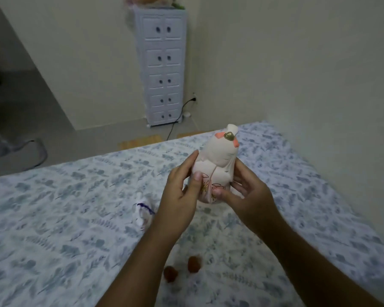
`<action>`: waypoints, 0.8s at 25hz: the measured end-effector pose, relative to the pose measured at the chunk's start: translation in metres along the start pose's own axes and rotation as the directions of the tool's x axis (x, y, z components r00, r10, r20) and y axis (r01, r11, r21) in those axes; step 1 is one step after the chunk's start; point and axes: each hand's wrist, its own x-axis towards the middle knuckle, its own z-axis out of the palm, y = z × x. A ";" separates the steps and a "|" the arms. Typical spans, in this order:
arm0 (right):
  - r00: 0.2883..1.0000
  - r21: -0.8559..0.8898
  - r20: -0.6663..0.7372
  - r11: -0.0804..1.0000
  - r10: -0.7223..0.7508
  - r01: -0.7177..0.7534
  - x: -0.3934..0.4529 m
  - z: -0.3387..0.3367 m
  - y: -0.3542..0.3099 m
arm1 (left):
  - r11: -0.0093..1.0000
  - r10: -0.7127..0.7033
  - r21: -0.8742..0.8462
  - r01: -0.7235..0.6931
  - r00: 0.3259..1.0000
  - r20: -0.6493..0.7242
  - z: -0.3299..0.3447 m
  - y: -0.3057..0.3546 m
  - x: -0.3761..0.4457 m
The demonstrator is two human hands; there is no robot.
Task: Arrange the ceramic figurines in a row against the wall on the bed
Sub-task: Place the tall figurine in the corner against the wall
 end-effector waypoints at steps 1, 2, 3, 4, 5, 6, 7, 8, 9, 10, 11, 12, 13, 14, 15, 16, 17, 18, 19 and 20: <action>0.999 -0.011 -0.035 1.000 0.009 -0.009 0.012 -0.028 0.014 | 1.000 -0.011 0.029 0.010 1.000 0.012 0.031 -0.003 0.020; 0.997 -0.030 -0.069 0.999 0.021 -0.023 0.025 -0.052 0.029 | 0.999 -0.026 0.039 0.025 0.999 0.025 0.060 -0.007 0.039; 0.995 -0.041 -0.098 0.998 0.033 -0.037 0.038 -0.076 0.045 | 0.998 -0.046 0.036 0.044 0.998 0.040 0.088 -0.010 0.059; 0.990 -0.055 -0.133 0.997 0.042 -0.050 0.053 -0.099 0.062 | 0.998 -0.068 0.025 0.066 0.996 0.062 0.118 -0.013 0.079; 0.985 -0.066 -0.165 0.996 0.047 -0.058 0.067 -0.121 0.079 | 0.996 -0.089 0.011 0.089 0.992 0.084 0.147 -0.017 0.099; 0.979 -0.075 -0.195 0.995 0.053 -0.068 0.083 -0.144 0.100 | 0.993 -0.119 -0.008 0.120 0.987 0.105 0.180 -0.022 0.121; 0.972 -0.082 -0.227 0.993 0.060 -0.080 0.097 -0.164 0.120 | 0.987 -0.153 -0.032 0.158 0.981 0.119 0.207 -0.029 0.141; 0.964 -0.084 -0.257 0.992 0.066 -0.091 0.111 -0.180 0.138 | 0.980 -0.184 -0.051 0.192 0.974 0.130 0.232 -0.036 0.161; 0.956 -0.091 -0.283 0.990 0.075 -0.105 0.128 -0.196 0.156 | 0.974 -0.207 -0.067 0.218 0.968 0.142 0.256 -0.043 0.182; 0.949 -0.090 -0.302 0.989 0.086 -0.119 0.143 -0.210 0.173 | 0.971 -0.216 -0.070 0.229 0.964 0.154 0.278 -0.051 0.202; 0.943 -0.078 -0.318 0.989 0.096 -0.127 0.159 -0.225 0.190 | 0.969 -0.223 -0.070 0.237 0.961 0.163 0.301 -0.058 0.223; 0.936 -0.065 -0.335 0.989 0.103 -0.132 0.174 -0.236 0.205 | 0.968 -0.229 -0.066 0.243 0.959 0.169 0.320 -0.065 0.240; 0.928 -0.047 -0.357 0.990 0.107 -0.132 0.186 -0.245 0.217 | 0.968 -0.231 -0.060 0.244 0.957 0.176 0.335 -0.072 0.257; 0.917 -0.033 -0.382 0.990 0.114 -0.136 0.198 -0.254 0.228 | 0.968 -0.230 -0.054 0.244 0.956 0.182 0.349 -0.079 0.272; 0.905 -0.022 -0.408 0.990 0.117 -0.138 0.208 -0.260 0.236 | 0.968 -0.234 -0.044 0.246 0.954 0.186 0.361 -0.086 0.285; 0.893 -0.013 -0.432 0.989 0.125 -0.145 0.217 -0.266 0.244 | 0.967 -0.243 -0.035 0.254 0.951 0.190 0.372 -0.093 0.298; 0.879 -0.001 -0.459 0.989 0.132 -0.149 0.223 -0.269 0.250 | 0.965 -0.251 -0.031 0.262 0.948 0.193 0.380 -0.098 0.307; 0.865 0.020 -0.482 0.988 0.142 -0.150 0.228 -0.271 0.254 | 0.964 -0.254 -0.033 0.266 0.947 0.197 0.386 -0.102 0.314; 0.850 0.046 -0.503 0.986 0.160 -0.158 0.233 -0.273 0.259 | 0.962 -0.258 -0.038 0.271 0.945 0.202 0.390 -0.106 0.318; 0.834 0.072 -0.521 0.983 0.181 -0.169 0.234 -0.273 0.263 | 0.959 -0.266 -0.038 0.280 0.941 0.209 0.394 -0.109 0.321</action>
